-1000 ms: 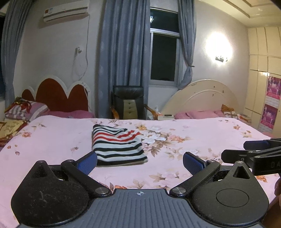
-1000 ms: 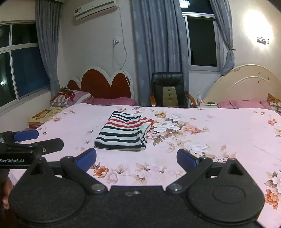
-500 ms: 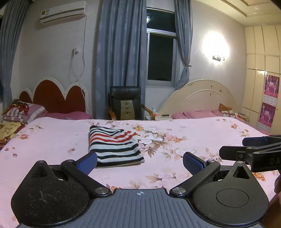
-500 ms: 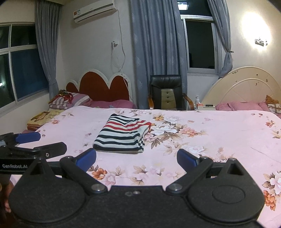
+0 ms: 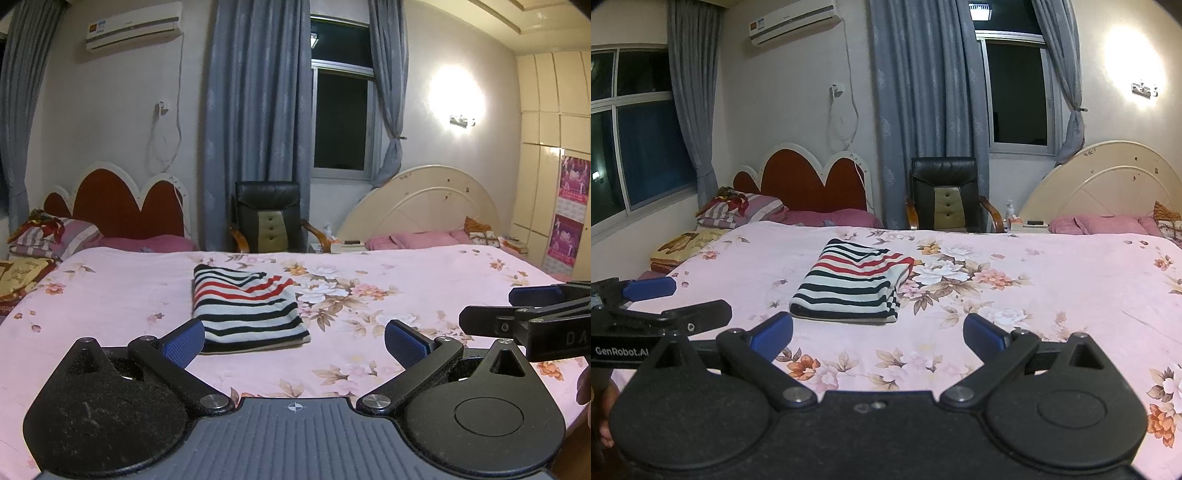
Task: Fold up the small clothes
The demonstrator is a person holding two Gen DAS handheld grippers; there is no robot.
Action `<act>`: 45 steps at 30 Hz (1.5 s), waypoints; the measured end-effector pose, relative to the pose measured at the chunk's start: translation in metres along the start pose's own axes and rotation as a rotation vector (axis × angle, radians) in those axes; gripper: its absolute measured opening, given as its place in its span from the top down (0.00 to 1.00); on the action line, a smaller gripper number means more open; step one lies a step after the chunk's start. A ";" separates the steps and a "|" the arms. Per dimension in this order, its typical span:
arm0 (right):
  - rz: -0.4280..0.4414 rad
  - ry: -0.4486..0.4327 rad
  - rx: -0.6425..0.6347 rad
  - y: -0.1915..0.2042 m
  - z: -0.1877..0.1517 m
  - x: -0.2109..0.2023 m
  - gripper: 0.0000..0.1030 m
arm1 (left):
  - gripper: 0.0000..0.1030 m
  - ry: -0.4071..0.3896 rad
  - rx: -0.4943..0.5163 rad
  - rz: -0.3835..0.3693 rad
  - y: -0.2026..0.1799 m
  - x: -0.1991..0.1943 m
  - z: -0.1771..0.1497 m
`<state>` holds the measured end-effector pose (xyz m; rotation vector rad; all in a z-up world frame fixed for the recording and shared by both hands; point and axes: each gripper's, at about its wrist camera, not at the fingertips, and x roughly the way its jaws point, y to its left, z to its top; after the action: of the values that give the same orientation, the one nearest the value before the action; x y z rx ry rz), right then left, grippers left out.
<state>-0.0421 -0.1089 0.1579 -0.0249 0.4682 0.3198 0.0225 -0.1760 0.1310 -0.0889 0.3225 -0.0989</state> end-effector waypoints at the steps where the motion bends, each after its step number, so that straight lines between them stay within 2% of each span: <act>1: 0.002 -0.001 -0.001 0.000 0.000 0.000 0.05 | 0.00 0.000 0.001 0.000 0.000 0.000 0.000; 45: 0.004 0.002 -0.011 -0.008 0.001 -0.001 0.04 | 0.00 -0.013 0.006 0.014 0.006 0.002 0.003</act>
<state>-0.0398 -0.1163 0.1591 -0.0345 0.4690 0.3266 0.0259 -0.1702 0.1329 -0.0812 0.3100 -0.0850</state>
